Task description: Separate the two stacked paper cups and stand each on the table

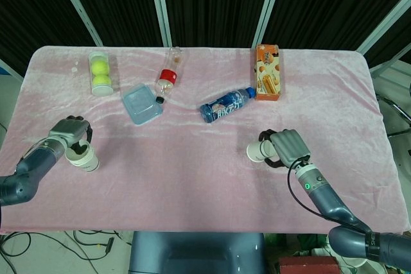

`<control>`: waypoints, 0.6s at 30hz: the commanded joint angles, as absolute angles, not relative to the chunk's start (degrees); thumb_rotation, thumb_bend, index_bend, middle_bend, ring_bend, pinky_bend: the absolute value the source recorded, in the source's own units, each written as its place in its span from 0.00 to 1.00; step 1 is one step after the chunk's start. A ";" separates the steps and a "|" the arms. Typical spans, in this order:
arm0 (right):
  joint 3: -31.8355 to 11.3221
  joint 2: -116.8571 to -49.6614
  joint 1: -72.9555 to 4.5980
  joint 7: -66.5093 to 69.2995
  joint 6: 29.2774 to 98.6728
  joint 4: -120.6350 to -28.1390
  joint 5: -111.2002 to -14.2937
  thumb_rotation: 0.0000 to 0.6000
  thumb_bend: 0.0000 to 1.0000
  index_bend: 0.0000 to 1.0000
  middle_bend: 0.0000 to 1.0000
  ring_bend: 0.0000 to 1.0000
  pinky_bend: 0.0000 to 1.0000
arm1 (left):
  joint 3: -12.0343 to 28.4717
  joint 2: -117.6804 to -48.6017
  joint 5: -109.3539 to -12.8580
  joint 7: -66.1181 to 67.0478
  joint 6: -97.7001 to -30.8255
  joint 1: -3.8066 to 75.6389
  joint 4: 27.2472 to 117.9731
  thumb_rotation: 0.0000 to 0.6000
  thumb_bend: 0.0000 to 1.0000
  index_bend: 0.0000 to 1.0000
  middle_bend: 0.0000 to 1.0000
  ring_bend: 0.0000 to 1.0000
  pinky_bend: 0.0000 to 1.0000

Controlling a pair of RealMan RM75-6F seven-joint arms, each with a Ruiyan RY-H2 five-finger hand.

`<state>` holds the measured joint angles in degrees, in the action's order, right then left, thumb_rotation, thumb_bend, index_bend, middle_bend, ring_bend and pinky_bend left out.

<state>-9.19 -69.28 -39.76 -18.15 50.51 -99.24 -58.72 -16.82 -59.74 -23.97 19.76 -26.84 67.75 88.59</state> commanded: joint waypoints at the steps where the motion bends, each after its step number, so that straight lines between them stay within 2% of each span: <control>1: -8.93 -69.27 -39.93 -18.34 50.42 -99.21 -58.37 1.00 0.35 0.67 0.45 0.59 0.46 | -17.06 -59.85 -24.30 19.26 -26.83 67.75 88.37 1.00 0.63 0.48 0.16 0.00 0.00; 6: -8.63 -69.20 -40.14 -18.39 50.60 -99.29 -58.04 1.00 0.35 0.67 0.45 0.59 0.46 | -17.46 -59.69 -25.02 18.57 -26.91 67.76 88.45 1.00 0.63 0.42 0.16 0.00 0.00; 18: -8.03 -69.08 -40.32 -18.10 51.12 -99.29 -57.67 1.00 0.35 0.67 0.45 0.59 0.46 | -19.19 -59.87 -24.92 19.03 -28.67 69.24 89.51 1.00 0.62 0.37 0.15 0.00 0.00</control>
